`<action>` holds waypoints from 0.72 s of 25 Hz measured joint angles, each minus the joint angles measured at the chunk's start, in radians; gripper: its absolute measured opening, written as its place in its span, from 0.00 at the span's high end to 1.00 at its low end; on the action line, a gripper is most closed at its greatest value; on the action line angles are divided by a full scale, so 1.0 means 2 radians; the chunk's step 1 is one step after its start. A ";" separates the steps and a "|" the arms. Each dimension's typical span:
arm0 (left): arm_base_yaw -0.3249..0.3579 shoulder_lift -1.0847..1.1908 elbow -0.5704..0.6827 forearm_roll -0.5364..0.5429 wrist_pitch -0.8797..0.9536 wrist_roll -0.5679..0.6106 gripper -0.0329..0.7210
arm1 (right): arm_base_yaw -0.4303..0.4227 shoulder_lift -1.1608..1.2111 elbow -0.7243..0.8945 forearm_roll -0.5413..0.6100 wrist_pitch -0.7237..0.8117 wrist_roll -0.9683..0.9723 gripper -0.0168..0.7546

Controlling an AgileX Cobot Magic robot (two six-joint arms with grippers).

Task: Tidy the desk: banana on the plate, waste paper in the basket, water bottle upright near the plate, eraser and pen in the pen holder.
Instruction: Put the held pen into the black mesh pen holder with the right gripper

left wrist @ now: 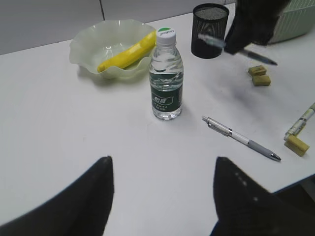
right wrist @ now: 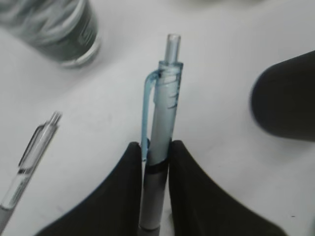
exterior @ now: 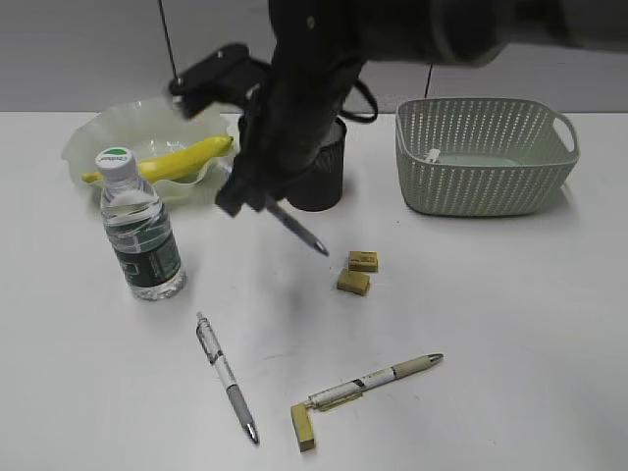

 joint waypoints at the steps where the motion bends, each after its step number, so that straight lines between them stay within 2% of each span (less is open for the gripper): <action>1: 0.000 0.000 0.000 0.000 0.000 0.000 0.33 | -0.007 -0.012 -0.001 -0.005 -0.016 0.011 0.80; 4: 0.000 0.000 0.000 0.000 0.000 0.000 0.33 | -0.044 -0.037 -0.002 0.005 -0.073 0.025 0.80; 9: 0.000 0.000 0.000 0.000 0.000 0.000 0.33 | -0.108 -0.042 -0.001 0.073 -0.181 0.028 0.80; 14: 0.000 0.000 0.000 0.000 0.000 0.000 0.33 | -0.118 -0.015 -0.001 0.097 -0.297 0.030 0.80; 18: 0.000 0.000 0.000 0.000 0.000 0.000 0.33 | -0.118 0.015 0.001 0.099 -0.342 0.030 0.80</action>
